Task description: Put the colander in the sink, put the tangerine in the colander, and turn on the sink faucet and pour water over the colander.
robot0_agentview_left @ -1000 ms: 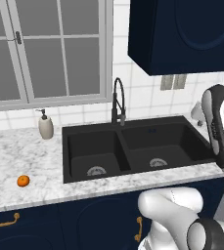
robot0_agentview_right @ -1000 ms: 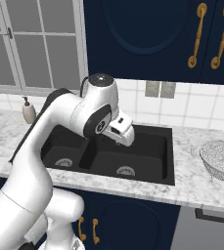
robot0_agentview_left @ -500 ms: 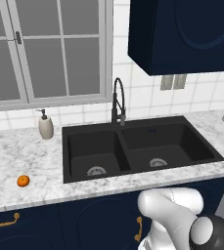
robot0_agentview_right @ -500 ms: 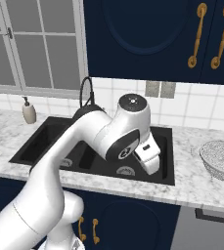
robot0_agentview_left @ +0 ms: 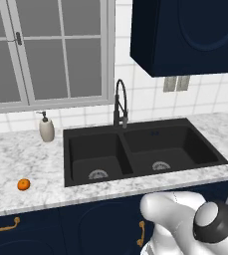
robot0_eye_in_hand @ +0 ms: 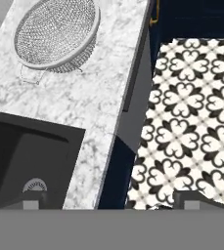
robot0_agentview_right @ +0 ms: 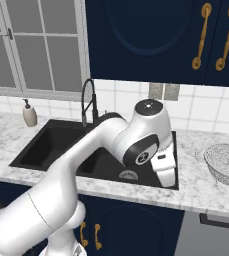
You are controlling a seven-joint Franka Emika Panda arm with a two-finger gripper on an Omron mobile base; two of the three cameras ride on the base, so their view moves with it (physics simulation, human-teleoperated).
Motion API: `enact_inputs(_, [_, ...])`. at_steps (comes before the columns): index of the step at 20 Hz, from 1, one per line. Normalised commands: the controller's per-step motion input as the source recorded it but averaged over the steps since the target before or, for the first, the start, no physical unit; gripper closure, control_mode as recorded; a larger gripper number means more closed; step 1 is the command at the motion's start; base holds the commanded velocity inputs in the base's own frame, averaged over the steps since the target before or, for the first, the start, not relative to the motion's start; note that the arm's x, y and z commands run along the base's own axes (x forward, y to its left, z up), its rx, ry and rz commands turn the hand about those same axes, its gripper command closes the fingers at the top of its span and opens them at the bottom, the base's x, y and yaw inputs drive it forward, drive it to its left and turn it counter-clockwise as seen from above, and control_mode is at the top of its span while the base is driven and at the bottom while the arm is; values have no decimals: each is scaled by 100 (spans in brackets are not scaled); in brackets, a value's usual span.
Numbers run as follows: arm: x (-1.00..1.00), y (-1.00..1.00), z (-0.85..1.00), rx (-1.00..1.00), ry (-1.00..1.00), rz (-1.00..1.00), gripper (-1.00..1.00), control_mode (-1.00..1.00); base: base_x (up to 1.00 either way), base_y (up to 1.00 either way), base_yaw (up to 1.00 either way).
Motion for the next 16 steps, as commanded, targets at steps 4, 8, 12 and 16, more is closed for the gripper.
enact_inputs(4, [0,-62,-14,1,0,-29,-100,-100,0,0,0])
enact_inputs(8, [0,-58,-3,9,-1,-15,-100,-100,0,0,0])
enact_inputs(12, [4,-45,0,13,-1,-9,-100,-100,0,0,0])
enact_inputs(16, [19,-24,-1,6,0,-2,-100,-100,0,0,0])
